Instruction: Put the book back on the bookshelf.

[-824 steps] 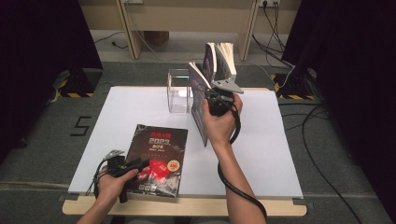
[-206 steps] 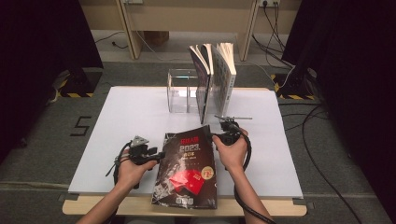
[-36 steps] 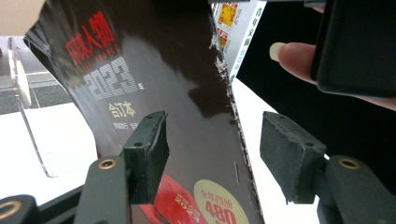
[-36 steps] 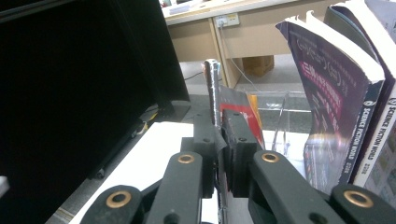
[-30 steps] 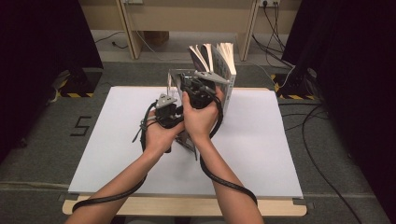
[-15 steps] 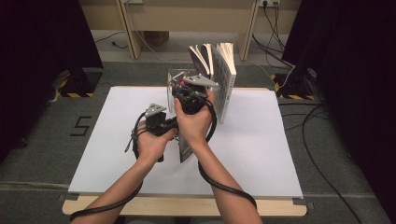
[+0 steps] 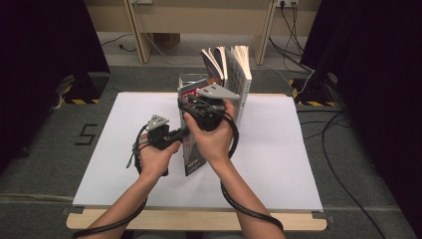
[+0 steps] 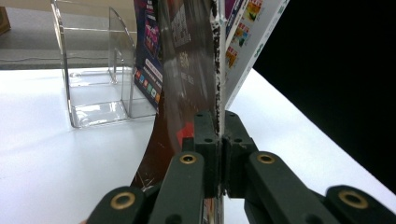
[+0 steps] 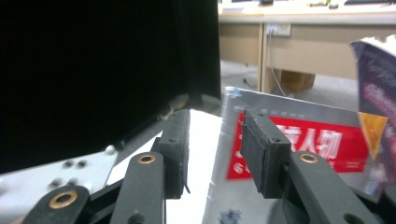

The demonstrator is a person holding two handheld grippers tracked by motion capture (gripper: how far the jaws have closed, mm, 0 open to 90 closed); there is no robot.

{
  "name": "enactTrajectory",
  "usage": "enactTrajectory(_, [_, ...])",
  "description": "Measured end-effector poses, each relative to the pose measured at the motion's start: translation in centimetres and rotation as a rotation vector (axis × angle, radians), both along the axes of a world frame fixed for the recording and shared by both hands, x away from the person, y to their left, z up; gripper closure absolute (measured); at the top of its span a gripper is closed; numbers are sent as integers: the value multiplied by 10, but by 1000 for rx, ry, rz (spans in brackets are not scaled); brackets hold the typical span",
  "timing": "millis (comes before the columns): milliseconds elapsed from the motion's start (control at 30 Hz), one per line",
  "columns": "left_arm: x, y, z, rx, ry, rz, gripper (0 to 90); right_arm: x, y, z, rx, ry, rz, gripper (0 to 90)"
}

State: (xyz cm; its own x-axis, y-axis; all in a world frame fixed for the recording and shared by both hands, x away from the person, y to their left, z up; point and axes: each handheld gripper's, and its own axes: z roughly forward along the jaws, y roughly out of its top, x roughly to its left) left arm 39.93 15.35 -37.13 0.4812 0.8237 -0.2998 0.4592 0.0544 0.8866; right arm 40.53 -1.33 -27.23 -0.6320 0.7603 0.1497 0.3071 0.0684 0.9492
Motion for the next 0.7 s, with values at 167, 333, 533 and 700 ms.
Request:
enactTrajectory(167, [1,8,3,-20,-16,8,865,-11,-51,-12,22,5,-60,609])
enactTrajectory(333, [4,14,3,-33,-20,5,865,-19,-123,-61,14,115,-216,608])
enactTrajectory(533, [5,20,5,-45,-27,-4,866,-36,-187,-131,-9,277,-354,614])
enactTrajectory(700, [6,27,9,-53,-27,2,866,-52,-215,-173,-23,357,-424,615])
